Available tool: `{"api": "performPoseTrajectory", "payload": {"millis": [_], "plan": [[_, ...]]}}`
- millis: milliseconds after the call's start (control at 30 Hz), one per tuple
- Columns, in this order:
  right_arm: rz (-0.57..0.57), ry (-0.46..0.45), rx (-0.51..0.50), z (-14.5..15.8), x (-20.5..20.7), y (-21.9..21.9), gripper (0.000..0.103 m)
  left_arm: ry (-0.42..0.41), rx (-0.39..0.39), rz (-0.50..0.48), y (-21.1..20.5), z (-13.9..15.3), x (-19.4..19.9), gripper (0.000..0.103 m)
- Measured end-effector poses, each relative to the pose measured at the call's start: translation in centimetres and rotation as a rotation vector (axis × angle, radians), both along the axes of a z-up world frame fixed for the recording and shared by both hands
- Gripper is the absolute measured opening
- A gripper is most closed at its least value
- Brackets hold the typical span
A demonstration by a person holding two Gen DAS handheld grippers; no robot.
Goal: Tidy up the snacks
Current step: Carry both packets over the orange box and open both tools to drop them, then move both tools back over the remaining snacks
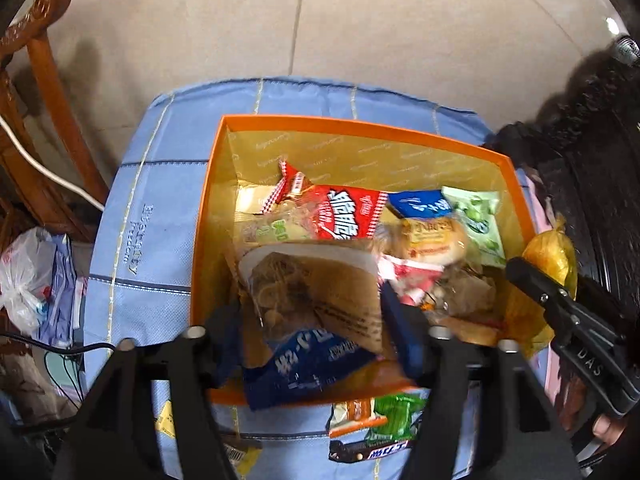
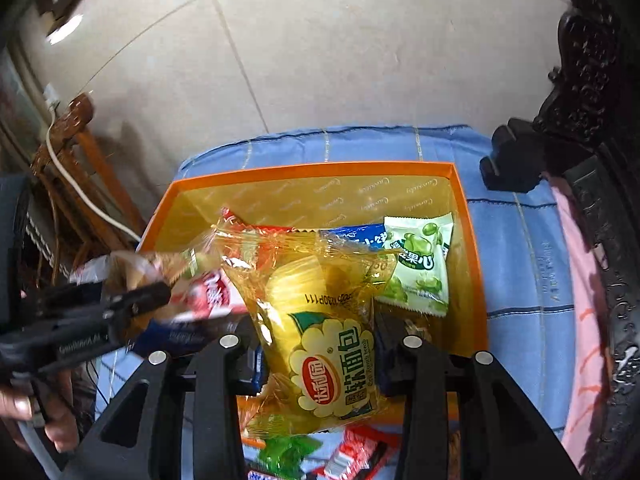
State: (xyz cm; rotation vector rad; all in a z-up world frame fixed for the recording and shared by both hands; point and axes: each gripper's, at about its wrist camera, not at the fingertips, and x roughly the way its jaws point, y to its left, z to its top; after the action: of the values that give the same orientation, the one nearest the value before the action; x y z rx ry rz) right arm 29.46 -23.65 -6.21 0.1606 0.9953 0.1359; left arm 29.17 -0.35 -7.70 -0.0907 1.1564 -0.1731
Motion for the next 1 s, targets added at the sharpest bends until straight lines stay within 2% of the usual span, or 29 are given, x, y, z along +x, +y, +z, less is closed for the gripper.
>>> {"api": "performPoseTrajectory", "payload": {"millis": [33, 67, 100, 233, 400, 667, 733, 867, 1000], "plan": [[-0.028, -0.007, 0.0, 0.0, 0.1, -0.3, 0.066, -0.006, 0.0, 0.019, 0.3, 0.1, 0.1, 0.097], [-0.05, -0.029, -0.002, 0.2, -0.2, -0.5, 0.083, -0.018, 0.003, 0.035, 0.5, 0.2, 0.1, 0.097], [-0.068, -0.062, 0.002, 0.4, -0.7, -0.6, 0.086, -0.047, -0.001, 0.044, 0.8, 0.5, 0.0, 0.098], [-0.059, -0.059, 0.032, 0.3, -2.1, -0.7, 0.086, -0.043, 0.005, 0.045, 2.0, 0.3, -0.5, 0.098], [-0.044, -0.05, 0.086, -0.1, -5.6, -1.0, 0.092, -0.017, 0.029, 0.073, 4.2, -0.8, -2.7, 0.098], [0.024, 0.002, 0.044, -1.7, -11.6, 0.3, 0.095, 0.037, 0.04, 0.12, 7.3, -2.3, -7.8, 0.098], [0.037, 0.04, 0.021, -2.8, -13.2, 0.6, 0.095, 0.066, 0.045, 0.13, 8.1, -3.2, -9.4, 0.098], [0.033, 0.109, 0.05, -4.7, -15.7, 0.6, 0.095, 0.182, 0.052, 0.178, 9.6, -6.7, -12.3, 0.098], [0.022, 0.172, 0.074, -6.3, -17.6, 0.6, 0.095, 0.295, 0.02, 0.291, 11.3, -10.8, -14.5, 0.098]]}}
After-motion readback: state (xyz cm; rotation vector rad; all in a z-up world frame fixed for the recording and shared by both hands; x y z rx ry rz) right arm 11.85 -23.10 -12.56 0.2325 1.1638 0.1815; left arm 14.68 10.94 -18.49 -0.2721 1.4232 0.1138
